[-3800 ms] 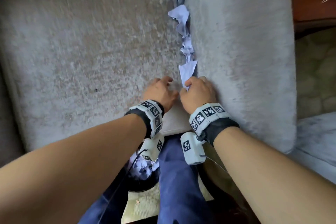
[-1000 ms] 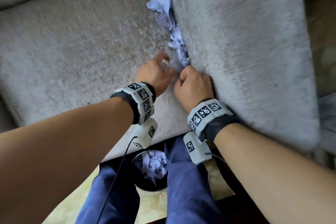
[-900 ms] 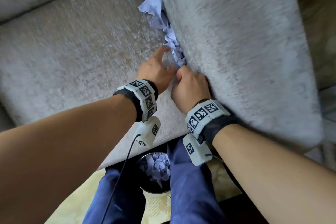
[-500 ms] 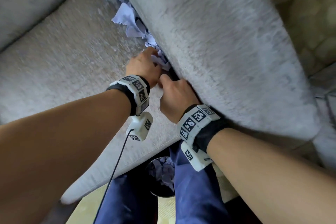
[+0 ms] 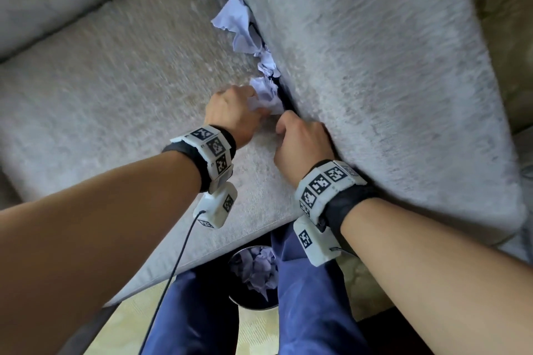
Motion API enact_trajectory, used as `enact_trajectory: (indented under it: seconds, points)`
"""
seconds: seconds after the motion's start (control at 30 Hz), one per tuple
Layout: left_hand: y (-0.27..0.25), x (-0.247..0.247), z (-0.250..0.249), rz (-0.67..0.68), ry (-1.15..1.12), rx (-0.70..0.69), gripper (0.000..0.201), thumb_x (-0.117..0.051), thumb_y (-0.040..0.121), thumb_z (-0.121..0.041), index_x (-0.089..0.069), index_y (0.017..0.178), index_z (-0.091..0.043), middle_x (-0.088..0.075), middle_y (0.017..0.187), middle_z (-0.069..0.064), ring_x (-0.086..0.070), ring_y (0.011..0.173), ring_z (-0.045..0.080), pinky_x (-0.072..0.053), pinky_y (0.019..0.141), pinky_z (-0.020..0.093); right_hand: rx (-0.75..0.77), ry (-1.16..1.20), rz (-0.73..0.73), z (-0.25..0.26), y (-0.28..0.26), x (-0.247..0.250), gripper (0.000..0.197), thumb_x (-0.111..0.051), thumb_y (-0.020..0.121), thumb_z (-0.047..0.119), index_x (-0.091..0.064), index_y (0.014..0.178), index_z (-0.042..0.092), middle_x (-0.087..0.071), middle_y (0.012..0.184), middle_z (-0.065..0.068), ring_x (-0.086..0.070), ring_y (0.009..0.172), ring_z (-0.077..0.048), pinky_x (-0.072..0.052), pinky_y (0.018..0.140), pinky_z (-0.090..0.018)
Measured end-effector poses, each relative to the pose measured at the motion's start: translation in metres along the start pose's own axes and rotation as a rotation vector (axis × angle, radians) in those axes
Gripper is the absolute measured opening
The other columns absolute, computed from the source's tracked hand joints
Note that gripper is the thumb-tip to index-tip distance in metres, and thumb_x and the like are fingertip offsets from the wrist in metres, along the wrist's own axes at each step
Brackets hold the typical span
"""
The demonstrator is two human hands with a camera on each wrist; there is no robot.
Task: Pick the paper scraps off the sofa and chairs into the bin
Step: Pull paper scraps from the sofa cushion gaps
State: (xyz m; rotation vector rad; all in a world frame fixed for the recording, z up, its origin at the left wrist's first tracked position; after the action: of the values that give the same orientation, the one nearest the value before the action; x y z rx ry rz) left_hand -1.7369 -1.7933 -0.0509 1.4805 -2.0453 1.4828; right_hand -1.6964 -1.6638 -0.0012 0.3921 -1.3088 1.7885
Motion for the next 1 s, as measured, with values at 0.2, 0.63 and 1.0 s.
enact_trajectory:
  seconds: [0.2, 0.63, 1.0]
  points:
    - [-0.022, 0.014, 0.027, 0.043, -0.048, -0.038, 0.019, -0.067, 0.091, -0.034, -0.054, 0.084, -0.022, -0.055, 0.098, 0.009, -0.048, 0.082, 0.024, -0.032, 0.065, 0.028, -0.07, -0.01, -0.034, 0.005, 0.01, -0.003, 0.029, -0.056, 0.082, 0.005, -0.06, 0.109, 0.016, -0.067, 0.094, -0.014, -0.062, 0.087, -0.033, -0.054, 0.073, -0.036]
    - [-0.059, 0.043, 0.078, 0.004, -0.175, 0.057, 0.022, -0.057, 0.087, -0.021, -0.05, 0.069, -0.01, -0.05, 0.062, 0.0, -0.044, 0.056, 0.017, -0.033, 0.048, 0.027, -0.077, -0.253, -0.167, 0.035, 0.072, -0.006, 0.041, -0.051, 0.091, 0.012, -0.041, 0.13, 0.017, -0.06, 0.118, -0.017, -0.057, 0.104, -0.043, -0.041, 0.074, -0.039]
    - [-0.074, 0.055, 0.103, -0.087, -0.318, 0.064, 0.02, -0.053, 0.088, -0.018, -0.038, 0.076, -0.022, -0.046, 0.062, -0.01, -0.044, 0.057, 0.007, -0.028, 0.049, 0.018, -0.165, -0.347, -0.192, 0.036, 0.113, -0.021, 0.05, -0.051, 0.09, 0.01, -0.038, 0.137, 0.015, -0.06, 0.115, -0.026, -0.059, 0.105, -0.044, -0.048, 0.081, -0.045]
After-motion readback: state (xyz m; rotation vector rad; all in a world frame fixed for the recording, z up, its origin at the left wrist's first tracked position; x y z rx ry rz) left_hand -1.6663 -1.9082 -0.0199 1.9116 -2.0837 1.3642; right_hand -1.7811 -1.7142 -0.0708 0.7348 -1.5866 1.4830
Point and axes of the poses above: each hand's wrist, its own y-axis towards the middle knuckle, its own x-axis out of the back of the hand, z = x × y, the point moved 6 cm from there along y, towards the middle knuckle
